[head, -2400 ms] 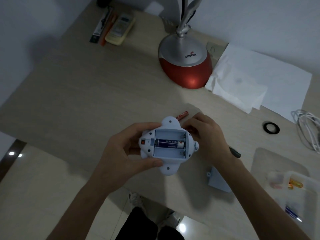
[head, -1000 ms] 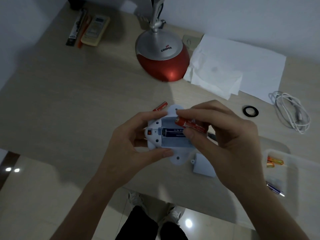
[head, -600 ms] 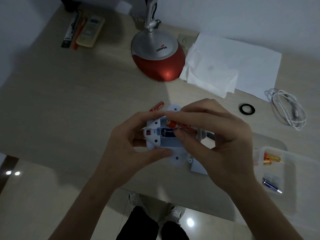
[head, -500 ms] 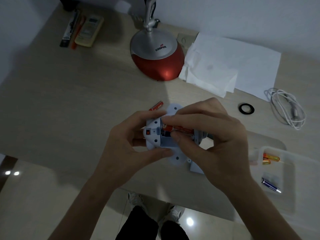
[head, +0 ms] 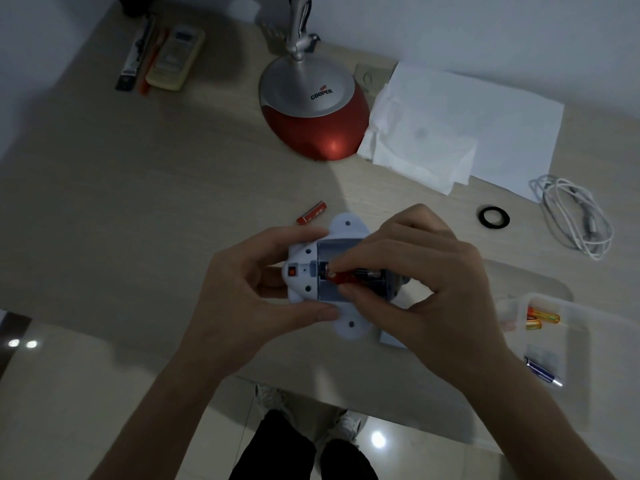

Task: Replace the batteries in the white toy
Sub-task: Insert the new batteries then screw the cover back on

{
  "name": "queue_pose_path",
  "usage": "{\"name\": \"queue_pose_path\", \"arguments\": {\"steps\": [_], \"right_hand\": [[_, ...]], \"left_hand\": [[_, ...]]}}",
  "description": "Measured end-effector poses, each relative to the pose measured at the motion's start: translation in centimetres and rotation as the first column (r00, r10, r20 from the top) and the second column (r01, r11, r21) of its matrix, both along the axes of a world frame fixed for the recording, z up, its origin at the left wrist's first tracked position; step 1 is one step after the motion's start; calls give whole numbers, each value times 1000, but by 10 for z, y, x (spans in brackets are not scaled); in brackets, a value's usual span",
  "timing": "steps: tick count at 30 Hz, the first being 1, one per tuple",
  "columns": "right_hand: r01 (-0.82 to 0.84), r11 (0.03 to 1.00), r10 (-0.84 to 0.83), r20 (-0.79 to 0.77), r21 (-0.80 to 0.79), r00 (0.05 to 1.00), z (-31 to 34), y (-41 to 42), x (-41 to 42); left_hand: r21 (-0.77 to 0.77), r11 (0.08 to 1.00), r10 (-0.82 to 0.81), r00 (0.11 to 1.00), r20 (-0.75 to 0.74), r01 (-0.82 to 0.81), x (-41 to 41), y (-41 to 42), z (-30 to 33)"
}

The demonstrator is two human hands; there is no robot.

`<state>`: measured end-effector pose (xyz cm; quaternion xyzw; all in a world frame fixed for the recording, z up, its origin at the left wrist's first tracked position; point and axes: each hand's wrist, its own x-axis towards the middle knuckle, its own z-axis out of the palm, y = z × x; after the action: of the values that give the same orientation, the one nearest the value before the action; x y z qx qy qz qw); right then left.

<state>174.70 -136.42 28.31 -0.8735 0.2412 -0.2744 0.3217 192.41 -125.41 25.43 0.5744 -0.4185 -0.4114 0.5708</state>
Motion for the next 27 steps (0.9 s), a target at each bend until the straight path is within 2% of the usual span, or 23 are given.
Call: {"name": "queue_pose_path", "arguments": {"steps": [10,15,20,24,27], "right_hand": [[-68,998,68,-194,5,979,-3,4,1],[-104,993,89,-250,-48,964,-2,15,5],[-137,976,75,-326,-171,942,-14,30,14],[-163,985,139,-295,-59,945,-27,26,19],[-97,985,118,-149,143,982,-40,4,26]], "left_hand": [[54,999,3,999,51,-6,6,6,-2],[99,994,54,998,27,-56,9,13,-10],[164,980,110,994,31,-113,17,24,-24],[193,972,132,990,40,-137,20,30,-30],[189,971,139,990,36,-144,26,32,-33]]}}
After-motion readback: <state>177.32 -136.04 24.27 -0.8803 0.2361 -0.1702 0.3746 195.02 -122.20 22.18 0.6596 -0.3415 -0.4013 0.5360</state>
